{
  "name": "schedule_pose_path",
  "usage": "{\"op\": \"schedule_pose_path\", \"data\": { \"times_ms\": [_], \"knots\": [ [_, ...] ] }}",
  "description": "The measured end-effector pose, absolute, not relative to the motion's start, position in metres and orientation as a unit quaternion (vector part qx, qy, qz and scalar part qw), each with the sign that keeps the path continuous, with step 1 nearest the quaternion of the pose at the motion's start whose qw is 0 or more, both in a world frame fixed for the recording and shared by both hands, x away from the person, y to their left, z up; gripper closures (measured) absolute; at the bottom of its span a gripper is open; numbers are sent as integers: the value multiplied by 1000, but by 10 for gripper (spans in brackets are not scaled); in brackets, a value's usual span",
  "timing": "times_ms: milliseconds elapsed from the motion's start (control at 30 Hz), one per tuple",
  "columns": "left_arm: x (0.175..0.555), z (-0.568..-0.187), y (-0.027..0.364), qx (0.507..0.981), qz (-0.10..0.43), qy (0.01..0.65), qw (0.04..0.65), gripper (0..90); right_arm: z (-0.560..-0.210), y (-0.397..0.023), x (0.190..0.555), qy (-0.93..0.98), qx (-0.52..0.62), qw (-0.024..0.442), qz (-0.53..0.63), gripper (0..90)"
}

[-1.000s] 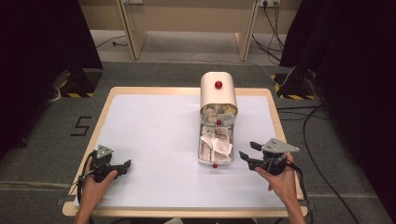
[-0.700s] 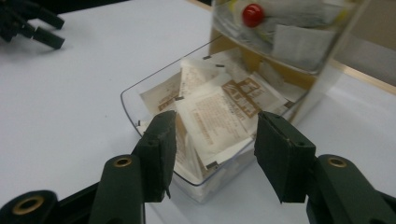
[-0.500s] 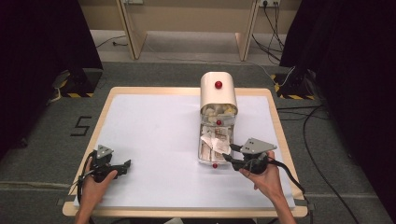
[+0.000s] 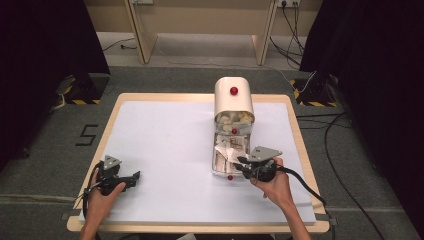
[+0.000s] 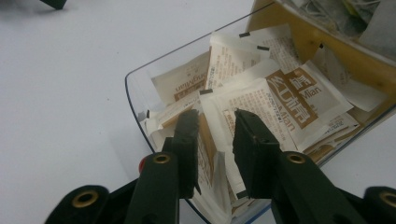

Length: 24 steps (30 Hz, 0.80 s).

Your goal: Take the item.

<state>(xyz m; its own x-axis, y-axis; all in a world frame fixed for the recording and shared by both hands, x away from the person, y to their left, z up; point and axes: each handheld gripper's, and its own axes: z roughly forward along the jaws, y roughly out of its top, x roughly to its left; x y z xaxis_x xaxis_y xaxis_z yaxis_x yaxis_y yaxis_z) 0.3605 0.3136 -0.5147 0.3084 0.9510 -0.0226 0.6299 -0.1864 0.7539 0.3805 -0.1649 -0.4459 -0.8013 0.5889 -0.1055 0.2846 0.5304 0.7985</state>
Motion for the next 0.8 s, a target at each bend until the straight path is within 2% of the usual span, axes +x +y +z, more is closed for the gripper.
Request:
{"op": "schedule_pose_path", "data": {
  "times_ms": [333,567,800],
  "knots": [
    [360,-515,314,733,235,539,341,113,-455,-166,382,859,251,173,412,857],
    [360,-515,314,733,235,539,341,113,-448,-169,380,850,245,161,438,868],
    [360,-515,314,734,235,539,341,113,-434,-167,375,841,228,171,459,869]
  ]
}}
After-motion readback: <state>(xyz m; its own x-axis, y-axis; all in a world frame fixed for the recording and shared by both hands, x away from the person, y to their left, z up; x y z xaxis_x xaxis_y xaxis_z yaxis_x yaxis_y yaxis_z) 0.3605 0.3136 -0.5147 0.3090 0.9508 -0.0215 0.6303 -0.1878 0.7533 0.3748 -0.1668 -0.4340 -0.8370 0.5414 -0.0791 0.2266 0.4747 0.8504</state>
